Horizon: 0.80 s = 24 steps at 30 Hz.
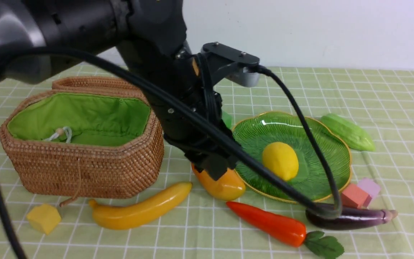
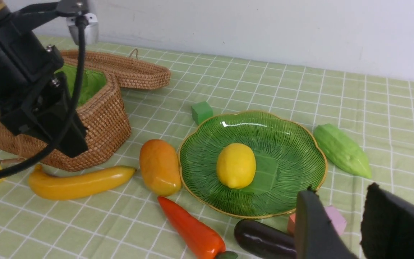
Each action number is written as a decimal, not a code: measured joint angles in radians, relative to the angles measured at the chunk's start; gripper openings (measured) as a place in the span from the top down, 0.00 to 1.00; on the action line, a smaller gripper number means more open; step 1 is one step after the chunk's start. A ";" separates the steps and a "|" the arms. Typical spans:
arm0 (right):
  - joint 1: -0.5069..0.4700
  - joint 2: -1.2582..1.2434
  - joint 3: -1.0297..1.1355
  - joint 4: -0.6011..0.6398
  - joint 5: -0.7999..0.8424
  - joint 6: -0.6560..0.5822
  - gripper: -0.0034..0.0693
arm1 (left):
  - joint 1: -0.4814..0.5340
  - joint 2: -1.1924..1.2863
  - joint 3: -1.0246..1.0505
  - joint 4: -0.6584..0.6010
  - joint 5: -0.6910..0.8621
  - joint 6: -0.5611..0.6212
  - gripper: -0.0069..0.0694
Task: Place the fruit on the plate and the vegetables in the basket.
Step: Use the left arm to grab a banana and put it into the right plate
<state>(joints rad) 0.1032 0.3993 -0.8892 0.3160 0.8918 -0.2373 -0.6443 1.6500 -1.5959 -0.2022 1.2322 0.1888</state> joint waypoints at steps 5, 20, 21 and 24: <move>0.000 0.000 0.000 0.004 0.014 0.000 0.65 | 0.000 -0.137 0.143 0.016 0.004 -0.022 0.59; 0.000 0.000 0.000 0.007 0.014 0.000 0.65 | 0.000 -0.231 0.319 0.025 -0.038 0.041 0.59; 0.000 0.000 0.000 0.007 0.014 0.000 0.65 | 0.000 -0.224 0.319 0.030 -0.063 0.050 0.59; 0.000 0.000 0.000 0.007 0.014 0.000 0.65 | 0.000 -0.188 0.319 0.071 -0.099 0.068 0.59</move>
<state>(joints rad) 0.1032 0.3993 -0.8892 0.3225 0.9060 -0.2373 -0.6443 1.4622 -1.2770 -0.1308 1.1330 0.2564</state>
